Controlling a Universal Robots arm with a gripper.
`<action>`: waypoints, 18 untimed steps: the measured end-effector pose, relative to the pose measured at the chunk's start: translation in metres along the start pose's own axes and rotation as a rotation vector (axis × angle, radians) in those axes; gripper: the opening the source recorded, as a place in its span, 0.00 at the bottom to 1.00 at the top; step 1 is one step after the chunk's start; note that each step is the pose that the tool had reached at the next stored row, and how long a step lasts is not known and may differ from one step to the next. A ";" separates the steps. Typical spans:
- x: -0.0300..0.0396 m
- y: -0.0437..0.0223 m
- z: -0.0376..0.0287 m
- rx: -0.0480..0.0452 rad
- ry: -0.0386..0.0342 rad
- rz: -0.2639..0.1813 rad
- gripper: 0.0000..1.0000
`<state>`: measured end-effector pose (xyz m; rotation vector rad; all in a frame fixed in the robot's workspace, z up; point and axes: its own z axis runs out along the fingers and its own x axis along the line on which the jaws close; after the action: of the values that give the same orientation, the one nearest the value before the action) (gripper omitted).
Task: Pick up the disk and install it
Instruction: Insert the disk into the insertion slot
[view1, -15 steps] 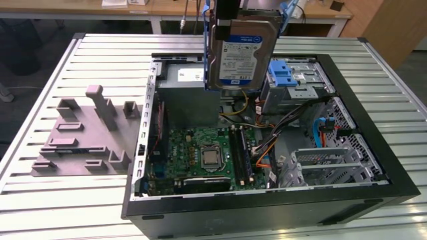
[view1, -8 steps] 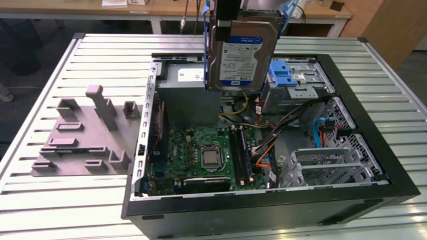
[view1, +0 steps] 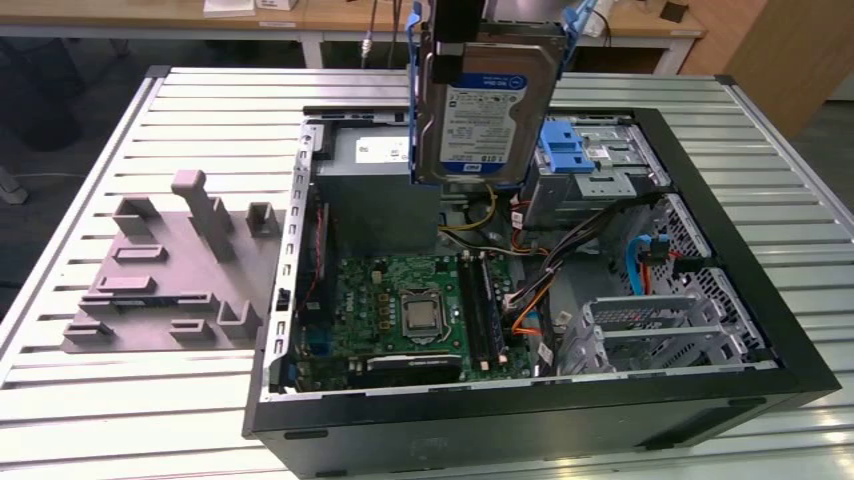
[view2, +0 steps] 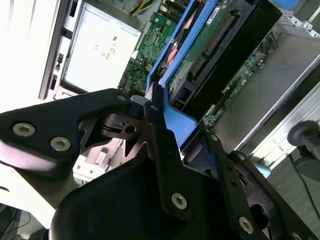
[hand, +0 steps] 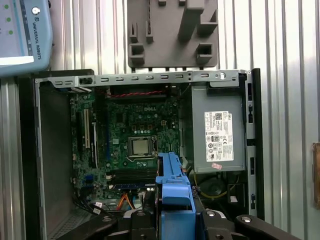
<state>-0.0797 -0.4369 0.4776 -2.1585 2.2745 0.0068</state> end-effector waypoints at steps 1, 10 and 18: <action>0.0002 -0.0001 0.0000 0.0000 0.0000 0.000 0.37; 0.0012 -0.0003 0.0000 0.0000 0.0000 0.000 0.37; 0.0049 -0.0005 -0.0001 0.0000 0.0000 0.000 0.37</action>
<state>-0.0795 -0.4418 0.4777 -2.1585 2.2746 0.0068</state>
